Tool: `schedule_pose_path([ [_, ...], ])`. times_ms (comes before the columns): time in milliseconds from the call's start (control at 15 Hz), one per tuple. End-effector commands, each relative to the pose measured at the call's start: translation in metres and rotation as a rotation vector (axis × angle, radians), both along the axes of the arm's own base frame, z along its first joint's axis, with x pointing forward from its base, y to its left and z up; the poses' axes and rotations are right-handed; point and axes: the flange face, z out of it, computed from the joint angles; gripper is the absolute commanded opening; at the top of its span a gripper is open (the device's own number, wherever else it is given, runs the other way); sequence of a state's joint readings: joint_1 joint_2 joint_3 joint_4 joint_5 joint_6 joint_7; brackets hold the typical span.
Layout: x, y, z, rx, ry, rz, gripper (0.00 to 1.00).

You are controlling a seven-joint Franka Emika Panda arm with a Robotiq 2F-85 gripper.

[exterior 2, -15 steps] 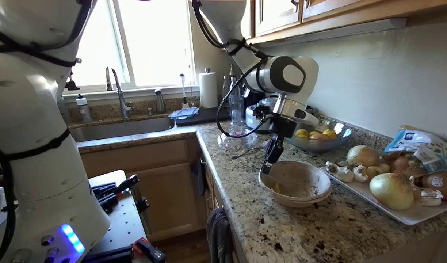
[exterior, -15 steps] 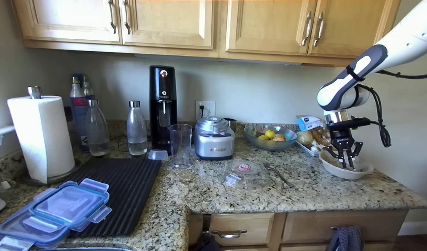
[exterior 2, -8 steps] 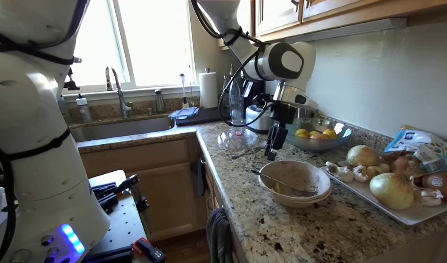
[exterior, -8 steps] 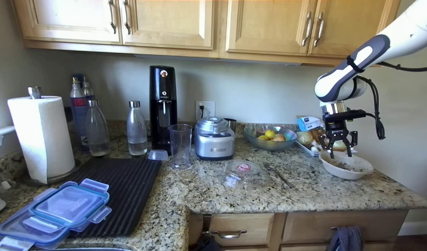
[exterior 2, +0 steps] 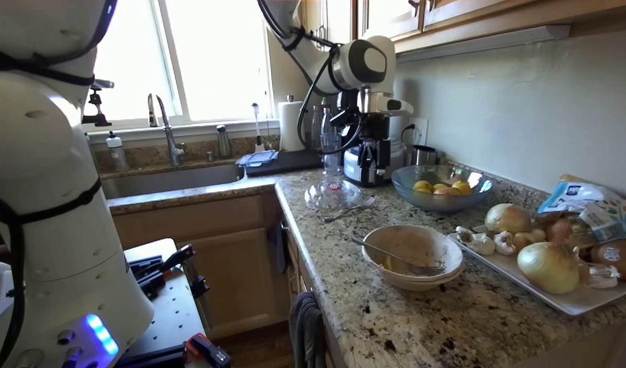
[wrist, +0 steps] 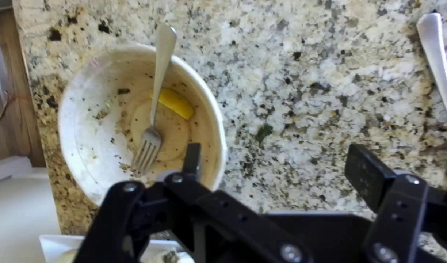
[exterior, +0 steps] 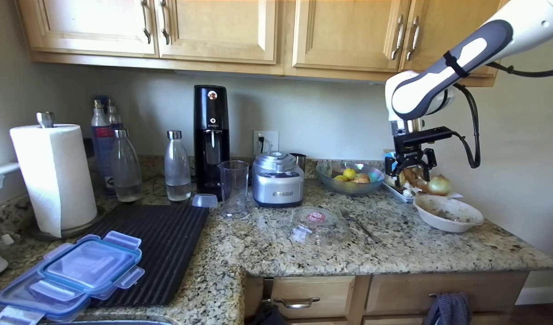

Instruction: Place the bowl on the left on top of the bowl on the right, put the two forks inside the top bowl

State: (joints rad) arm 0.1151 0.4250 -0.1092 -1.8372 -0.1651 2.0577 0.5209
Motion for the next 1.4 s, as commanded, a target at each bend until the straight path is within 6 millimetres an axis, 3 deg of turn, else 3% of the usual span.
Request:
schedule_pose_path([
  [0, 0.000, 0.033, -0.012, -0.004, -0.080, 0.107, 1.00],
  [867, 0.016, 0.112, -0.087, 0.085, -0.174, 0.340, 1.00],
  [1333, 0.016, 0.127, -0.116, 0.097, -0.166, 0.405, 1.00],
])
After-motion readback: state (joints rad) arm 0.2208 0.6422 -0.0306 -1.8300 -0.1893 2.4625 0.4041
